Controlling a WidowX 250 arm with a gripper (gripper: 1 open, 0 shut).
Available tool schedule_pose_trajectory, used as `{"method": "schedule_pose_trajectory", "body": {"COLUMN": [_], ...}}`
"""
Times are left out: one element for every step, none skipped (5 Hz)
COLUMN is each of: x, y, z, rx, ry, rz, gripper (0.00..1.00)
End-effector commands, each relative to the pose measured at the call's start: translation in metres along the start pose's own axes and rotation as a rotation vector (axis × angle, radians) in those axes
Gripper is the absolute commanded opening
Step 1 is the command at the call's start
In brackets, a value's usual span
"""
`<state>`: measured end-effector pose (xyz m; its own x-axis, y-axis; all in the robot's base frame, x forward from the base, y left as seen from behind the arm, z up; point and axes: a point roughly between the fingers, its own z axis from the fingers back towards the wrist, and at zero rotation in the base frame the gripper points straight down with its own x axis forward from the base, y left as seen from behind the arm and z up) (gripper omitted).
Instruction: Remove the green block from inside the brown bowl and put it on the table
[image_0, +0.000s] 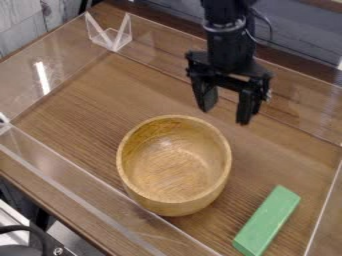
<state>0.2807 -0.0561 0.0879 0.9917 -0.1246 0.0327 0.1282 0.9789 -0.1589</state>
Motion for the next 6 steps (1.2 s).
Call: {"method": "schedule_pose_trajectory", "body": {"x": [-0.012, -0.028, -0.041, -0.050, -0.054, -0.057], "y": [-0.030, -0.062, -0.086, -0.096, -0.092, -0.090], "z": [0.008, -0.010, -0.028, -0.046, -0.057, -0.064], "rx": [0.001, 0.003, 0.008, 0.013, 0.017, 0.019], "ry": [-0.049, -0.030, -0.017, -0.009, -0.005, 0.001], "rz": [-0.054, -0.092, -0.113, -0.126, -0.120, -0.115], "gripper": [1.00, 1.00, 1.00, 1.00, 1.00, 1.00]}}
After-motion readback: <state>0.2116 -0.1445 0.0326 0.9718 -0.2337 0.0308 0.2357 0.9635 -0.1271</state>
